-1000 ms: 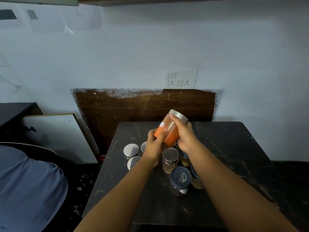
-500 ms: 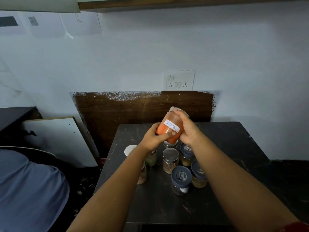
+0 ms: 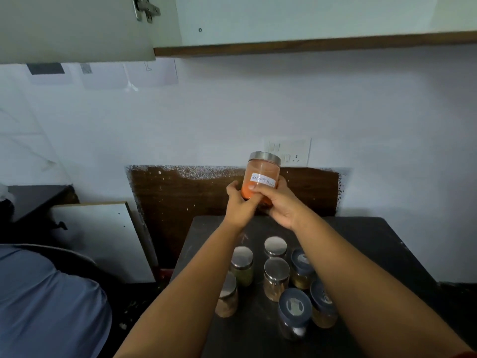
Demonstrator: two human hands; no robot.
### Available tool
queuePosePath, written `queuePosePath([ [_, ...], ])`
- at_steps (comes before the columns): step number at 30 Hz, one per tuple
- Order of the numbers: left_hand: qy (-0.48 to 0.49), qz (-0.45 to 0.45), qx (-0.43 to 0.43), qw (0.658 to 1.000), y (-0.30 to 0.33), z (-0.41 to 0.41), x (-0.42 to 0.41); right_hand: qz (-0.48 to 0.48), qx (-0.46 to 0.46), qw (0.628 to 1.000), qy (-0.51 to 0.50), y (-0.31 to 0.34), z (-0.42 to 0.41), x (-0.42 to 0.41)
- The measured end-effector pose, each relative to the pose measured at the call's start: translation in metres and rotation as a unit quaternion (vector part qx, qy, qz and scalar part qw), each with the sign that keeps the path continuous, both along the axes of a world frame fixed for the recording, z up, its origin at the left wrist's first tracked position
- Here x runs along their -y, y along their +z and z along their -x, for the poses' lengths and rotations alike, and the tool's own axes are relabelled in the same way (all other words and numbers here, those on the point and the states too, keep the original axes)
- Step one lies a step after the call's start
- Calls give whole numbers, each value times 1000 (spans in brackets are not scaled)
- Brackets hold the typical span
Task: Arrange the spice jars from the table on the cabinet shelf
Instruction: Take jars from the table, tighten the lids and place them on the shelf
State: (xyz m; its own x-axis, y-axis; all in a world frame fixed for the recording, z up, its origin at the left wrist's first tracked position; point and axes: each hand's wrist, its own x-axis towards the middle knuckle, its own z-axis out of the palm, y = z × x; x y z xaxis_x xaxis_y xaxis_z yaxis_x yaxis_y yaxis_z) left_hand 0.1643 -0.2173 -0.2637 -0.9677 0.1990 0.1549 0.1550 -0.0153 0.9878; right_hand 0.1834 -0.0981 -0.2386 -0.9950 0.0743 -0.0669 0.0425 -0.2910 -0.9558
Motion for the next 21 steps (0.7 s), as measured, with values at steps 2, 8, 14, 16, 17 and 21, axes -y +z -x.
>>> queuePosePath([
  [2,-16,0,-33,999,30,15,8,-24,-39,999,4,31,14,7],
  [8,5,91,-220,971,170,72,42,-179,-196,962,-62,163,70,36],
  [14,80,125,-366,919,296,124,68,-284,-305,898,-140,289,123,58],
  [16,122,145,-394,899,316,147,72,-308,-304,891,-140,312,146,61],
  [17,138,156,-404,891,320,157,72,-317,-299,889,-141,319,157,61],
  [21,135,195,-378,895,328,206,73,-379,-269,873,-152,330,204,60],
])
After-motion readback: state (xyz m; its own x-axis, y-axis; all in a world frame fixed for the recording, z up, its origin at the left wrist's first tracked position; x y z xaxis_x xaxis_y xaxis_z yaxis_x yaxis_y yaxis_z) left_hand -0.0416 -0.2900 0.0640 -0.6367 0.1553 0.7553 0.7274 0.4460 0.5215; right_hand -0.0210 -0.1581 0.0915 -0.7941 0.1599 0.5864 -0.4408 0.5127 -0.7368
